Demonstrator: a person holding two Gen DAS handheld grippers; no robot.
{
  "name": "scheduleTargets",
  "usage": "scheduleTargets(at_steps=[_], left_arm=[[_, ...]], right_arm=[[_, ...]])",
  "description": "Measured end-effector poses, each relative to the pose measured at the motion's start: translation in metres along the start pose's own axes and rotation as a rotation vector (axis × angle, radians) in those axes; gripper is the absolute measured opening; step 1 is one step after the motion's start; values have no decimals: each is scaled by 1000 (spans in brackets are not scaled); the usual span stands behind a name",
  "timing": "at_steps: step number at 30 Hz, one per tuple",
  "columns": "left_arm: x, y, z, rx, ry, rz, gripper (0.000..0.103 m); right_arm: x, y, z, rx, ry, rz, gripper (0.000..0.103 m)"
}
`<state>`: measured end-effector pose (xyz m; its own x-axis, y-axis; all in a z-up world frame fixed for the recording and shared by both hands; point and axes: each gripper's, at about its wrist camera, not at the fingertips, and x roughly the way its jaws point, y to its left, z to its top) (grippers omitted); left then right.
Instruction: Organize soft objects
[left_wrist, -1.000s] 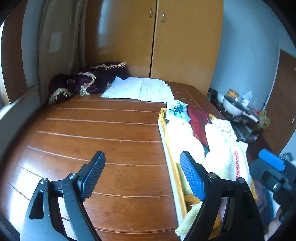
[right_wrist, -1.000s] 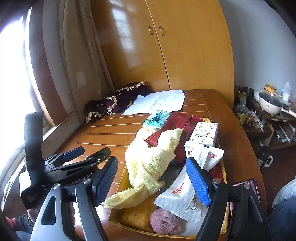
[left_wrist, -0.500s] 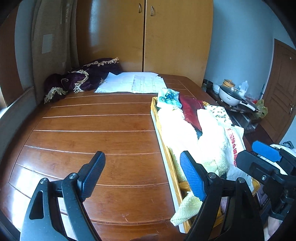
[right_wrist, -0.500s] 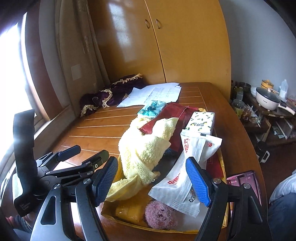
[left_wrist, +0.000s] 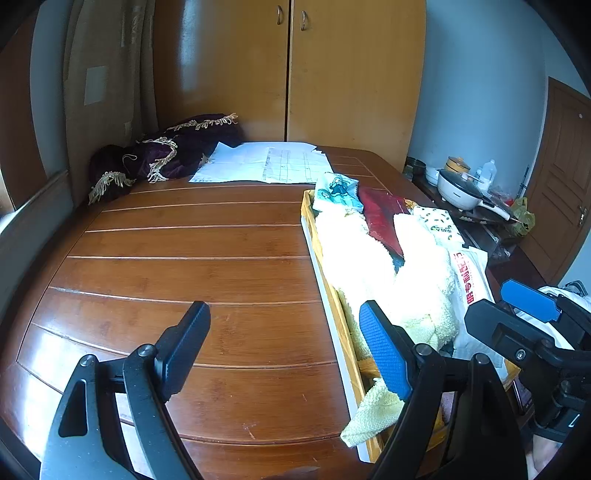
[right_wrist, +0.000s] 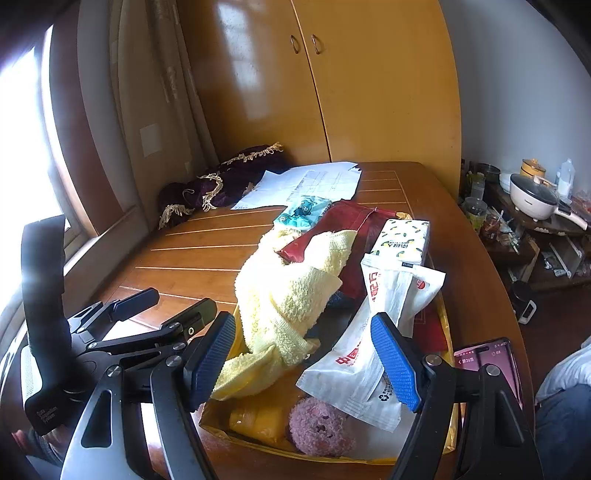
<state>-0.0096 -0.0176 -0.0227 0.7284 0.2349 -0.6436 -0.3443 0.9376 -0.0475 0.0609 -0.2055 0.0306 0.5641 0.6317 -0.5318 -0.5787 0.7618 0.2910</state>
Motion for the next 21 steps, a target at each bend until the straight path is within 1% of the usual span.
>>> scheduleTargets(at_steps=[21], left_arm=[[4, -1, -3, 4, 18, -6, 83]], right_arm=[[-1, -1, 0, 5, 1, 5, 78]])
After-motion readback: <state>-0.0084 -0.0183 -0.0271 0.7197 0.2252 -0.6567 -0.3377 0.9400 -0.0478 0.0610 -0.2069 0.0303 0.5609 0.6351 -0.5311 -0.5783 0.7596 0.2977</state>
